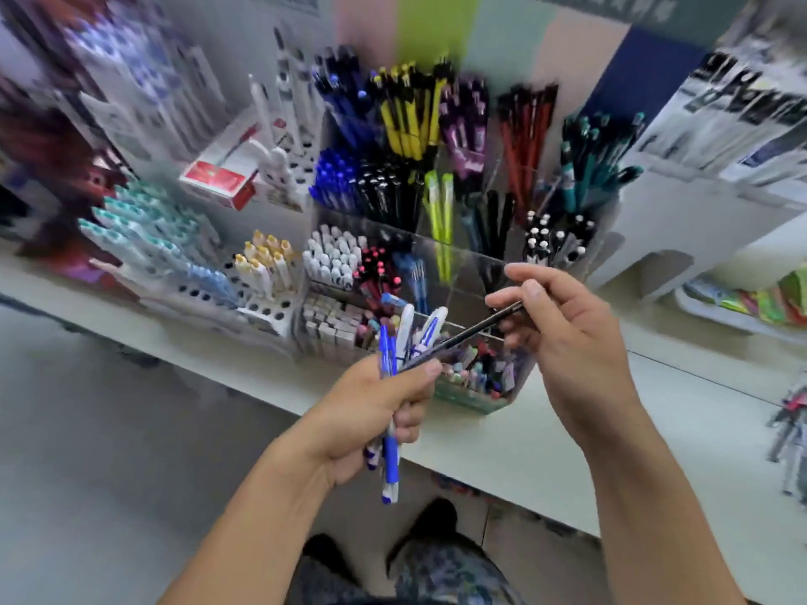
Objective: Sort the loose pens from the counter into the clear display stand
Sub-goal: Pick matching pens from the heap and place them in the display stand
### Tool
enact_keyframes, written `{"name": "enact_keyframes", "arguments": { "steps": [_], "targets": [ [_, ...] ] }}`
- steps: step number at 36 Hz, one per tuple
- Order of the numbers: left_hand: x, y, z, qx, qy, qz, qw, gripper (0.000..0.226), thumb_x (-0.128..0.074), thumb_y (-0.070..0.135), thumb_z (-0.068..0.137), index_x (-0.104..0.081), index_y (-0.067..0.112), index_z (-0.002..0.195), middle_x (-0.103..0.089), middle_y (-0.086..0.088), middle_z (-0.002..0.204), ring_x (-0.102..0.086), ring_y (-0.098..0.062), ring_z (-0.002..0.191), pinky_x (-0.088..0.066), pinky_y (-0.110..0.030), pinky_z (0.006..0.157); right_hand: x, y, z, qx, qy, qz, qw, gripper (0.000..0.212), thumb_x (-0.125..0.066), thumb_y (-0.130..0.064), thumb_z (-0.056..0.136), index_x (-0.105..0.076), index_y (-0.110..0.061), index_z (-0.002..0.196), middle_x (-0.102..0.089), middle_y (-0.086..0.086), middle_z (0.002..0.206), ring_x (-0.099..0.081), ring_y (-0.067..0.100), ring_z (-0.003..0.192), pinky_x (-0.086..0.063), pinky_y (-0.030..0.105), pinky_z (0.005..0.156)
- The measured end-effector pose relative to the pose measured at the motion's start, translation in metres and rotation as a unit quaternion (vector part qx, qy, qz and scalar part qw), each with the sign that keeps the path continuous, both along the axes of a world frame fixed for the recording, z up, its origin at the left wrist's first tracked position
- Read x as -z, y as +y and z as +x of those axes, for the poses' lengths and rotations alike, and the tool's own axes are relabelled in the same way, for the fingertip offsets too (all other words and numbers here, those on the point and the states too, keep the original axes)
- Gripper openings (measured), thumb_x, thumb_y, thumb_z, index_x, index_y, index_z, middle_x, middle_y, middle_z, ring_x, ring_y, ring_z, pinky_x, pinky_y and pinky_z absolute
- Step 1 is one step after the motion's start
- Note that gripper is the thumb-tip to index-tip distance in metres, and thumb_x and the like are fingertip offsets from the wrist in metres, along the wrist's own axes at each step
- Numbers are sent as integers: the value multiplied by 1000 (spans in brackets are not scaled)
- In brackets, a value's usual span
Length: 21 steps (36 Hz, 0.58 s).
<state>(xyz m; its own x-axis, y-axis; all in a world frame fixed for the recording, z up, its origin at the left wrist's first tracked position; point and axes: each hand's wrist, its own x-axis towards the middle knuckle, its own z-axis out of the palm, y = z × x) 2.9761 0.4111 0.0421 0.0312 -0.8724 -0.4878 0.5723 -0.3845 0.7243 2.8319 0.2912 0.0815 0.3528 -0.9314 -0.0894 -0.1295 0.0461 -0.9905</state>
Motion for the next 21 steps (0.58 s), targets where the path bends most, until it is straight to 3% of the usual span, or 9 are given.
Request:
{"name": "enact_keyframes", "arguments": {
  "steps": [5, 10, 13, 16, 21],
  "targets": [
    [-15, -20, 33, -18, -26, -15, 999, 38, -65, 31, 83, -53, 8, 110, -42, 5, 64, -35, -6, 46, -33, -16, 41, 1, -12, 10, 41, -46, 35, 998, 26, -42, -7, 108, -68, -12, 113, -75, 4, 89, -68, 15, 78, -56, 24, 73],
    [-37, -41, 55, -42, -67, -22, 997, 32, -59, 34, 89, -60, 9, 109, -52, 0, 61, -43, -10, 44, -37, -19, 41, -26, -34, 21, 94, -102, -37, 990, 22, -43, -7, 108, -63, -15, 112, -73, 4, 90, -70, 19, 76, -59, 27, 72],
    [-48, -51, 62, -16, -83, -24, 996, 42, -60, 38, 82, -62, 8, 111, -50, -3, 61, -44, -12, 43, -39, -20, 41, -45, -44, 24, 139, -43, -214, 966, 15, -49, -8, 106, -56, -18, 115, -73, 2, 92, -71, 19, 75, -60, 31, 73],
    [-53, -61, 66, 16, -82, -33, 996, 41, -61, 39, 81, -64, 11, 112, -47, -3, 62, -40, -11, 43, -38, -20, 40, -57, -50, 24, 167, 66, -353, 918, 18, -50, -14, 106, -55, -13, 123, -71, -4, 95, -70, 19, 78, -58, 37, 74],
    [-46, -76, 74, 24, -75, -42, 996, 27, -57, 30, 96, -63, 13, 117, -46, 2, 65, -34, -9, 47, -35, -19, 40, -58, -47, 33, 200, 157, -415, 874, 25, -42, -12, 106, -57, -7, 125, -66, 1, 97, -66, 25, 77, -55, 50, 73]
  ]
}}
